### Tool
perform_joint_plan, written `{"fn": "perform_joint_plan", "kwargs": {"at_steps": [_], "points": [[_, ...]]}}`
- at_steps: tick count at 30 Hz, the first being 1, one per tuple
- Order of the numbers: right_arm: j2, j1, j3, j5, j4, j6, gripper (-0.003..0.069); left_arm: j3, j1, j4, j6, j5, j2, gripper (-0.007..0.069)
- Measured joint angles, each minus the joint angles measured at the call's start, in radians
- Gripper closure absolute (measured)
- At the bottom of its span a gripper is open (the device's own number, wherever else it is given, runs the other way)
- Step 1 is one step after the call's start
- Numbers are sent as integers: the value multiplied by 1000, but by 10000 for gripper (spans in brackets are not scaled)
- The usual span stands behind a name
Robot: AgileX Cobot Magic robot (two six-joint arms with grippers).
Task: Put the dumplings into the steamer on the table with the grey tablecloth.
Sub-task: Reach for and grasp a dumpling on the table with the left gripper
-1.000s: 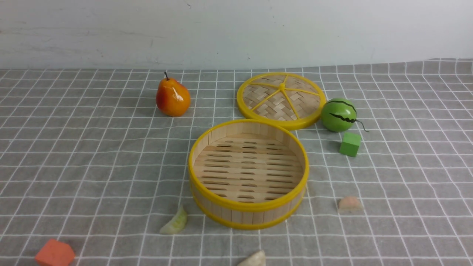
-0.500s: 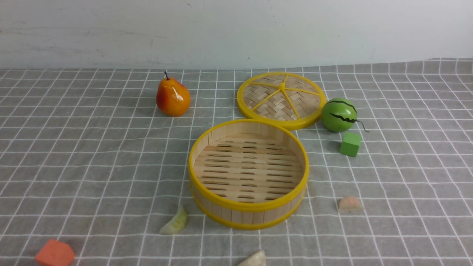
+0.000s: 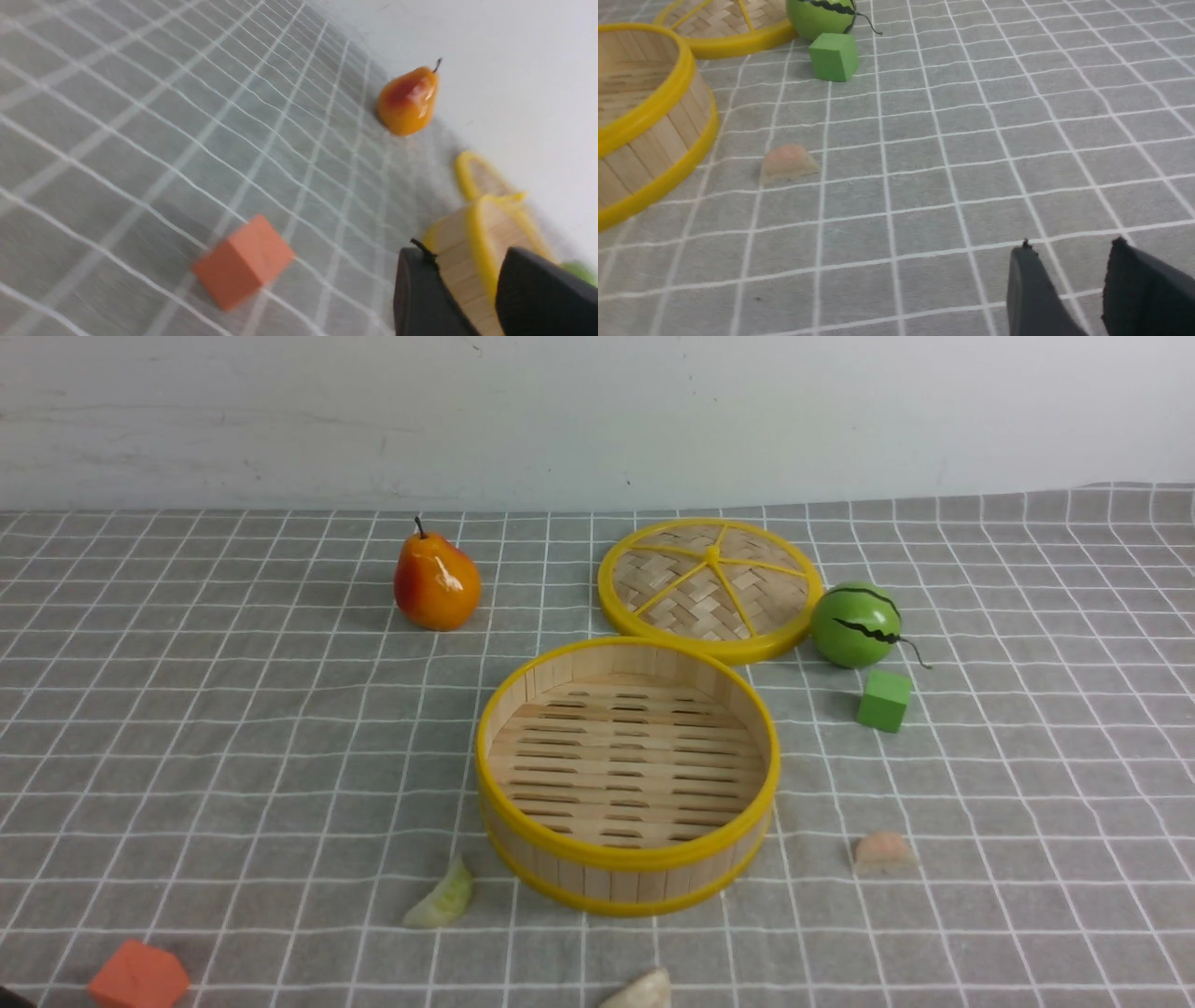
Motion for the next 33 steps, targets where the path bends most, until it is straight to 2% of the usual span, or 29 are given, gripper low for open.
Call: {"fn": "perform_joint_plan", "kwargs": {"at_steps": [3, 4, 5, 6, 7, 9, 13, 17, 18, 21, 23, 27, 29, 30, 32, 33], "points": [[0, 0, 0, 13, 312, 119, 419, 0, 0, -272, -210, -17, 0, 386], [0, 0, 1, 17, 408, 143, 419, 0, 0, -314, -238, -18, 0, 386], [0, 0, 2, 18, 408, 150, 419, 0, 0, -314, -238, -18, 0, 386], [0, 0, 6, 23, 562, 206, 419, 0, 0, -376, -273, -18, 0, 386], [0, 0, 8, 23, 640, 226, 419, 0, 0, -399, -283, -17, 0, 386], [0, 0, 8, 14, 704, 234, 419, 0, 0, -414, -290, -11, 0, 386], [0, 0, 8, -43, 739, 213, 419, -1, 0, -436, -287, 27, 0, 386], [0, 0, 8, -113, 739, 158, 419, -46, 0, -437, -168, 80, 0, 386], [0, 0, 4, -136, 740, 108, 419, -107, 0, -437, -25, 99, 0, 388], [1, 0, -40, -116, 740, -13, 423, -228, 0, -432, 180, 159, 9, 412], [30, 0, -107, -76, 739, -115, 454, -308, 0, -405, 282, 230, 68, 459], [253, 0, -306, 56, 692, -348, 627, -531, 0, -251, 391, 447, 333, 621], [436, 0, -466, 187, 637, -493, 676, -669, 0, -132, 413, 578, 502, 638], [452, 0, -480, 200, 632, -503, 678, -691, -1, -122, 414, 587, 515, 638], [626, 9, -638, 362, 577, -582, 678, -799, -29, 2, 418, 695, 657, 638], [639, 11, -638, 375, 572, -585, 678, -808, -34, 2, 418, 695, 668, 638]]}}
